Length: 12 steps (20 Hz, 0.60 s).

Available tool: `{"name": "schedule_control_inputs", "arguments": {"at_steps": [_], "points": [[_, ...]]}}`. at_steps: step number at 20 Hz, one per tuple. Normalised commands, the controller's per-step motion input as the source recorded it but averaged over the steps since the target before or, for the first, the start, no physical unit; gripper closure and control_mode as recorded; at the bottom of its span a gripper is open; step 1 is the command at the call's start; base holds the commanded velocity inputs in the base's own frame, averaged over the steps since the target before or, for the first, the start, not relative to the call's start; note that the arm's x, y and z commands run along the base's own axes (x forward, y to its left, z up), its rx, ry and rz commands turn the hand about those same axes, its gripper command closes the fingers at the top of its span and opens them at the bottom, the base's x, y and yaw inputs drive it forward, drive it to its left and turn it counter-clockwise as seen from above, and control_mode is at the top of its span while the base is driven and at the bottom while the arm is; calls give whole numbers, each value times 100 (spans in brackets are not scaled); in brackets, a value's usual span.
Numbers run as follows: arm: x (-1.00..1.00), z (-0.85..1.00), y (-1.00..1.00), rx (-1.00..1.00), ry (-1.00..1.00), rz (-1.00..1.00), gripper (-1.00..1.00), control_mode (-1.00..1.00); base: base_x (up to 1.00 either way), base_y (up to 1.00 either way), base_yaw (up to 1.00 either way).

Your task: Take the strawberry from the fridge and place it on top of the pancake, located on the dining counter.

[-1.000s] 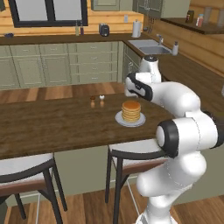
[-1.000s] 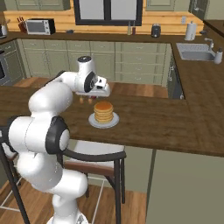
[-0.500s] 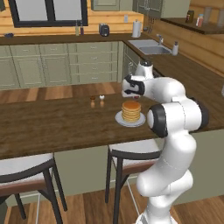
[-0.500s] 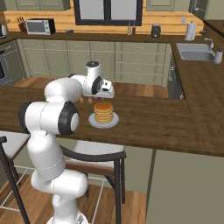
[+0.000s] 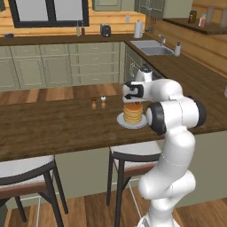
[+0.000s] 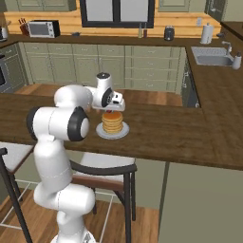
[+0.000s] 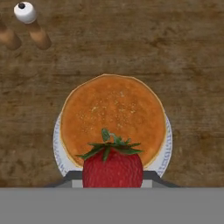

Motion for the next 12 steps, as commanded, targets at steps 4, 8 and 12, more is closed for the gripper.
{"name": "schedule_control_inputs", "arguments": {"at_steps": [4,8,12], "points": [[13,-21,0,-3,0,0,100,-100,0,0,0],[25,-5,0,-2,0,0,100,-100,0,0,0],[37,-1,0,-2,0,0,100,-100,0,0,0]]}}
